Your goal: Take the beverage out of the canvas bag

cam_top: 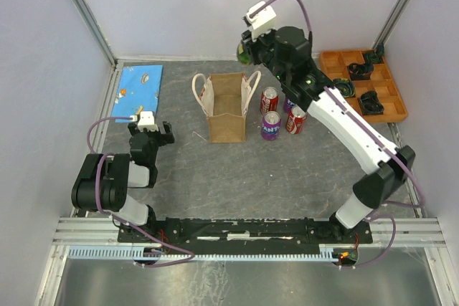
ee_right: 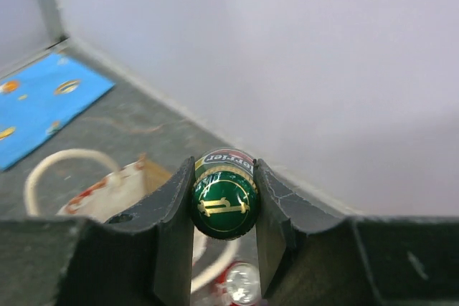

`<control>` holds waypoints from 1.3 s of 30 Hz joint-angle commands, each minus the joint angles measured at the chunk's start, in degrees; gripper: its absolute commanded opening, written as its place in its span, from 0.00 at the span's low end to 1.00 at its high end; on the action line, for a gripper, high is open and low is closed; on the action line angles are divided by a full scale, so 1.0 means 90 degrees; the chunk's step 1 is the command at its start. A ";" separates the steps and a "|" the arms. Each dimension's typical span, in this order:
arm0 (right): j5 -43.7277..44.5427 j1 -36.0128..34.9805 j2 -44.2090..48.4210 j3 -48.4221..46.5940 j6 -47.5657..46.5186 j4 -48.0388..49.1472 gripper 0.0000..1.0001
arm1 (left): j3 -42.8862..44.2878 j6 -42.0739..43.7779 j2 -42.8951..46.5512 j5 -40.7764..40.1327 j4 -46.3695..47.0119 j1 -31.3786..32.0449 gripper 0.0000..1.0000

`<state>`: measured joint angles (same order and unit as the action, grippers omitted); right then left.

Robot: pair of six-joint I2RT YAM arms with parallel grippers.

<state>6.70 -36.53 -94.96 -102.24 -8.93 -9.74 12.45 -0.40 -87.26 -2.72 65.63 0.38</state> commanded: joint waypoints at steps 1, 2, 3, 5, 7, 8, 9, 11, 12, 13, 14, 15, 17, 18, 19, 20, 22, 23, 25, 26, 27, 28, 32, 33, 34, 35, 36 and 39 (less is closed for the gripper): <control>0.1579 0.0021 0.0760 0.0272 -0.1041 0.2042 0.00 | 0.0140 -0.0053 0.0014 -0.0008 0.0187 -0.0003 0.99; 0.1803 0.0021 0.0786 0.0313 -0.1172 0.2039 0.00 | 0.0139 -0.0053 0.0015 -0.0006 0.0178 -0.0003 0.99; 0.2020 0.0033 0.0806 0.0357 -0.1278 0.2051 0.00 | 0.0137 -0.0053 0.0015 -0.0011 0.0185 -0.0003 0.99; 0.2446 0.0080 0.0833 0.0460 -0.1414 0.2072 0.00 | 0.0132 -0.0052 0.0016 -0.0008 0.0185 -0.0003 0.99; 0.2635 0.0159 0.0892 0.0575 -0.1365 0.1986 0.00 | 0.0140 -0.0053 0.0018 -0.0013 0.0186 0.0000 0.99; 0.2677 0.0212 0.0905 0.0607 -0.1270 0.1880 0.00 | 0.0135 -0.0053 0.0010 -0.0007 0.0188 -0.0003 0.99; 0.2714 0.0259 0.0919 0.0637 -0.1132 0.1732 0.00 | 0.0131 -0.0045 0.0009 -0.0009 0.0185 -0.0003 0.99; 0.2789 0.0347 0.0954 0.0732 -0.0862 0.1459 0.00 | 0.0139 -0.0053 0.0018 -0.0004 0.0179 0.0001 0.99; 0.2802 0.0384 0.0978 0.0805 -0.0709 0.1335 0.00 | 0.0138 -0.0053 0.0010 -0.0009 0.0183 -0.0002 0.99; 0.2798 0.0410 0.1010 0.0909 -0.0590 0.1223 0.00 | 0.0139 -0.0053 0.0016 -0.0006 0.0179 -0.0004 0.99; 0.2767 0.0437 0.1051 0.0987 -0.0450 0.1106 0.00 | 0.0135 -0.0048 0.0018 -0.0008 0.0179 -0.0001 0.99; 0.2690 0.0451 0.1082 0.1055 -0.0305 0.0979 0.00 | 0.0135 -0.0052 0.0017 -0.0014 0.0183 -0.0003 0.99; 0.2469 0.0462 0.1140 0.1167 -0.0051 0.0712 0.00 | 0.0136 -0.0053 0.0012 -0.0006 0.0183 -0.0003 0.99; 0.2337 0.0459 0.1170 0.1207 0.0052 0.0583 0.00 | 0.0135 -0.0053 0.0016 -0.0010 0.0184 0.0001 0.99; 0.2177 0.0460 0.1181 0.1237 0.0173 0.0454 0.00 | 0.0140 -0.0050 0.0011 -0.0004 0.0185 -0.0002 0.99; 0.2013 0.0464 0.1178 0.1265 0.0291 0.0315 0.00 | 0.0139 -0.0052 0.0012 -0.0008 0.0180 0.0000 0.99; 0.1646 0.0458 0.1186 0.1308 0.0454 0.0144 0.00 | 0.0133 -0.0052 0.0016 -0.0004 0.0180 -0.0003 0.99; 0.1472 0.0457 0.1178 0.1310 0.0549 0.0063 0.00 | 0.0139 -0.0053 0.0013 -0.0006 0.0180 -0.0003 0.99; 0.1067 0.0456 0.1145 0.1311 0.0670 -0.0050 0.00 | 0.0134 -0.0052 0.0015 -0.0008 0.0181 -0.0001 0.99; 0.0914 0.0456 0.1134 0.1303 0.0716 -0.0089 0.00 | 0.0138 -0.0048 0.0010 -0.0007 0.0180 -0.0002 0.99; 0.0773 0.0453 0.1110 0.1288 0.0778 -0.0119 0.00 | 0.0139 -0.0052 0.0015 -0.0010 0.0180 -0.0002 0.99; 0.0638 0.0449 0.1085 0.1270 0.0835 -0.0162 0.00 | 0.0139 -0.0053 0.0018 -0.0009 0.0185 -0.0003 0.99; 0.0122 0.0446 0.0922 0.1154 0.1004 -0.0286 0.00 | 0.0140 -0.0053 0.0018 -0.0010 0.0180 -0.0003 0.99; 0.0050 0.0444 0.0872 0.1159 0.1036 -0.0310 0.00 | 0.0140 -0.0045 0.0016 -0.0014 0.0178 0.0001 0.99; 0.0002 0.0442 0.0833 0.1177 0.1064 -0.0314 0.00 | 0.0138 -0.0052 0.0009 -0.0011 0.0185 -0.0003 0.99; -0.0039 0.0439 0.0787 0.1196 0.1097 -0.0316 0.00 | 0.0135 -0.0053 0.0014 -0.0008 0.0182 -0.0003 0.99; -0.0084 0.0445 0.0756 0.1222 0.1120 -0.0315 0.00 | 0.0135 -0.0053 0.0013 -0.0006 0.0181 -0.0006 0.99; -0.0257 0.0445 0.0675 0.1311 0.1187 -0.0256 0.00 | 0.0135 -0.0058 0.0016 -0.0011 0.0185 0.0007 0.99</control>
<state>7.35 -32.49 -90.00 -88.20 0.38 -21.15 12.45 -0.43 -87.26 -2.72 65.63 0.38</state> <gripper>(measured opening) 0.392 0.992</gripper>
